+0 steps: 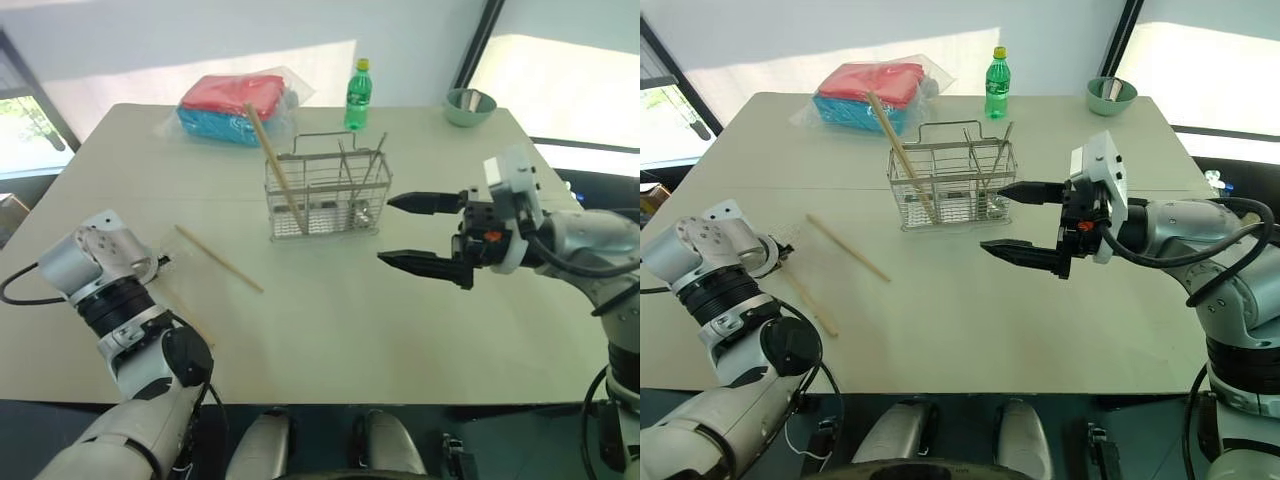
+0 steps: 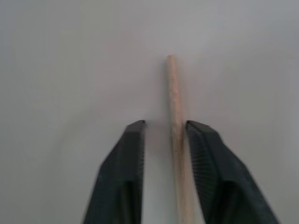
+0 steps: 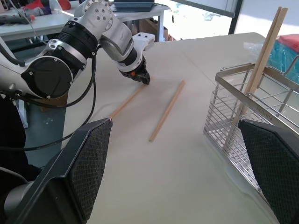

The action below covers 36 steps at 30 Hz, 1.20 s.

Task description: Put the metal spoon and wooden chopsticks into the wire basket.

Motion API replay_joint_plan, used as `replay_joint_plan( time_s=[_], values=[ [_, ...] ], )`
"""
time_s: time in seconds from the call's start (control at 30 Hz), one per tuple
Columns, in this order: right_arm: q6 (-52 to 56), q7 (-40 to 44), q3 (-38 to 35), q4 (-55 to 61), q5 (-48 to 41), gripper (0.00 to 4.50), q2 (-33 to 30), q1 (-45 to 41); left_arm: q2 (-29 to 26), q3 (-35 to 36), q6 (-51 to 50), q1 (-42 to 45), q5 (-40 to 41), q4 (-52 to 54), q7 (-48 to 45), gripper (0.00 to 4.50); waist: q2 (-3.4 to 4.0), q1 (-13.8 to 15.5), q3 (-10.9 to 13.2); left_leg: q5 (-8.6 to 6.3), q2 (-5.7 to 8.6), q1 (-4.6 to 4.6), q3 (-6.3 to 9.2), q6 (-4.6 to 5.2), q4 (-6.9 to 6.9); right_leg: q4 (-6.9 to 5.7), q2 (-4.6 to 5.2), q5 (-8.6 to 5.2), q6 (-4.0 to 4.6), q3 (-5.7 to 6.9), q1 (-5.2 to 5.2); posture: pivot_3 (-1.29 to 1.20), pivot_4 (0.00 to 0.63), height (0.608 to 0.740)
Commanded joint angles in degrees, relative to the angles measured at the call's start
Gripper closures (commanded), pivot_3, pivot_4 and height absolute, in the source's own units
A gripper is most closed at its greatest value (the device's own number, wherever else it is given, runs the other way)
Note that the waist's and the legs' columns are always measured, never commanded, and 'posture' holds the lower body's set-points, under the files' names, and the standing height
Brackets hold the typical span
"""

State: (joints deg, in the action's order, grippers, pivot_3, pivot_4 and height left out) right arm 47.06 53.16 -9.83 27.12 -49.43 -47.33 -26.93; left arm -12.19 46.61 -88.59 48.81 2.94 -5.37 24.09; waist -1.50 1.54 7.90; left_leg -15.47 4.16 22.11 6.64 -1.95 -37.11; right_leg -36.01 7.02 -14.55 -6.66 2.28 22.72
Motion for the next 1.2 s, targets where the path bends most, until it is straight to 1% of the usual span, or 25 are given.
replay_joint_plan(
  time_s=[0.03,0.27,0.37,0.4,0.43,0.53,0.57,0.6,0.63,0.7,0.73,0.8,0.83,0.9,1.0,1.1,1.2],
  values=[
    [-0.5,-0.6,-2.3,1.9,-1.6,0.00,-0.6,0.3,0.9,1.3,0.0,0.5,-1.1,-1.8,-0.5,4.46,0.00,0.4,0.0,0.00,0.00,0.00,0.00,0.00,0.00,0.00,0.00,0.00,0.00,0.00,0.00,0.00,0.150,0.667],
    [-1.2,0.1,-2.6,1.9,-1.9,0.00,-1.9,1.5,0.2,3.7,1.5,3.2,-2.2,-3.2,-0.4,4.46,-0.01,0.7,0.0,0.00,0.00,0.03,-0.03,0.00,0.01,0.01,0.01,-0.01,-0.02,0.00,0.03,0.00,0.150,0.667],
    [-1.7,0.5,-2.4,1.2,-1.0,0.00,-2.4,1.8,-2.5,3.3,5.2,4.1,-1.7,-5.2,-1.3,4.46,-0.03,0.7,0.0,0.00,-0.01,0.03,-0.02,0.00,0.01,-0.01,-0.01,-0.01,-0.03,0.01,0.04,0.00,0.150,0.667],
    [-1.8,0.6,-2.3,1.1,-0.9,0.00,-2.5,1.9,-4.1,2.5,7.5,4.5,-1.3,-6.4,-2.1,4.46,-0.07,0.7,0.0,0.00,-0.01,0.03,-0.02,0.00,0.01,0.00,-0.01,-0.01,-0.02,0.01,0.04,0.00,0.150,0.667],
    [-1.9,0.8,-2.4,0.9,-0.8,0.00,-2.7,2.1,-5.2,2.0,9.0,4.7,-1.0,-7.2,-2.7,4.46,-0.19,0.7,0.1,0.00,-0.02,0.03,-0.02,0.00,0.01,-0.01,-0.01,-0.01,-0.03,0.01,0.06,0.00,0.150,0.667],
    [-2.1,0.8,-2.3,0.5,-0.5,0.00,-3.3,2.1,-14.1,-4.5,26.7,7.0,0.7,-13.4,-11.7,4.46,-0.57,0.5,0.2,0.02,-0.06,0.18,-0.02,-0.04,0.03,-0.02,-0.06,-0.01,-0.01,0.01,0.27,0.00,0.150,0.667],
    [-2.1,0.8,-2.3,0.4,-0.5,0.00,-3.4,2.0,-16.1,-6.4,30.9,7.6,1.1,-14.8,-14.2,4.46,-0.70,0.5,0.3,0.15,-0.10,0.31,-0.02,-0.26,0.03,-0.03,-0.10,0.01,0.01,0.00,0.43,0.00,0.150,0.667],
    [-2.0,0.8,-2.3,0.4,-0.6,0.00,-3.6,2.0,-17.6,-7.9,34.8,8.2,1.6,-15.8,-16.7,4.46,-0.72,0.6,0.3,0.29,-0.12,0.35,-0.02,-0.51,0.04,-0.02,-0.11,0.01,0.02,0.00,0.48,0.00,0.150,0.667],
    [-2.0,0.8,-2.4,0.3,-0.7,0.00,-3.7,2.0,-18.8,-9.0,39.2,9.2,2.6,-16.7,-19.2,4.46,-0.72,0.7,0.3,0.29,-0.12,0.37,-0.02,-0.52,0.05,-0.01,-0.09,0.02,0.03,0.00,0.48,0.00,0.150,0.667],
    [-1.7,0.3,-2.4,0.7,-1.2,0.00,-3.7,1.9,-19.8,-8.8,48.8,13.4,7.6,-16.8,-26.6,4.46,-0.70,1.1,0.3,0.28,-0.01,0.37,-0.02,-0.49,0.05,0.04,0.05,0.02,0.03,0.01,0.41,0.00,0.150,0.667],
    [-1.5,-0.1,-2.3,1.0,-1.4,0.00,-3.5,1.9,-19.5,-8.0,51.9,15.8,10.6,-16.3,-29.3,4.46,-0.72,1.4,0.3,0.25,0.01,0.36,-0.02,-0.45,0.04,0.11,0.11,0.02,0.03,0.05,0.42,0.00,0.150,0.667],
    [-1.2,-0.7,-2.3,1.3,-1.8,0.00,-3.2,1.9,-18.8,-7.5,56.2,19.3,14.6,-15.9,-31.9,4.46,-0.72,1.7,0.3,0.20,0.01,0.38,0.04,-0.36,-0.01,0.39,0.18,0.10,-0.11,0.14,0.38,0.00,0.150,0.667],
    [-1.2,-1.0,-2.3,1.5,-2.0,0.00,-3.1,2.1,-18.3,-8.0,57.6,21.1,15.9,-15.9,-32.5,4.46,-0.68,1.6,0.3,0.04,0.01,0.38,0.05,-0.08,0.00,0.55,0.18,0.16,-0.17,0.14,0.33,0.00,0.150,0.667],
    [-1.0,-1.8,-2.3,2.1,-2.5,0.00,-2.7,2.5,-16.9,-8.8,59.2,25.1,18.9,-16.4,-33.2,4.46,-0.64,1.3,0.3,0.00,0.04,0.37,0.00,0.03,-0.01,0.74,0.17,0.28,-0.23,0.13,0.03,0.00,0.150,0.667],
    [-1.1,-3.0,-2.3,3.0,-3.0,0.00,-2.2,3.5,-13.2,-10.6,60.6,30.1,23.3,-16.6,-34.9,4.46,-0.65,0.9,0.3,0.11,0.05,0.37,0.01,0.17,-0.01,0.78,0.11,0.28,-0.24,0.13,0.00,0.00,0.150,0.667],
    [-1.1,-4.2,-2.4,3.9,-3.3,0.00,-1.7,4.2,-8.6,-13.9,60.4,31.8,26.4,-15.9,-37.3,4.46,-0.60,0.7,0.4,0.12,0.05,0.37,-0.02,0.19,-0.02,0.79,0.11,0.28,-0.24,0.13,-0.02,0.00,0.150,0.667],
    [-1.2,-5.9,-2.7,5.0,-3.6,0.00,-1.2,5.0,-5.0,-18.6,60.1,30.1,27.4,-15.0,-40.8,4.46,-0.56,0.7,0.4,0.09,0.03,0.32,-0.03,0.25,-0.01,0.77,0.07,0.28,-0.25,0.13,-0.05,0.00,0.150,0.667]
  ],
)
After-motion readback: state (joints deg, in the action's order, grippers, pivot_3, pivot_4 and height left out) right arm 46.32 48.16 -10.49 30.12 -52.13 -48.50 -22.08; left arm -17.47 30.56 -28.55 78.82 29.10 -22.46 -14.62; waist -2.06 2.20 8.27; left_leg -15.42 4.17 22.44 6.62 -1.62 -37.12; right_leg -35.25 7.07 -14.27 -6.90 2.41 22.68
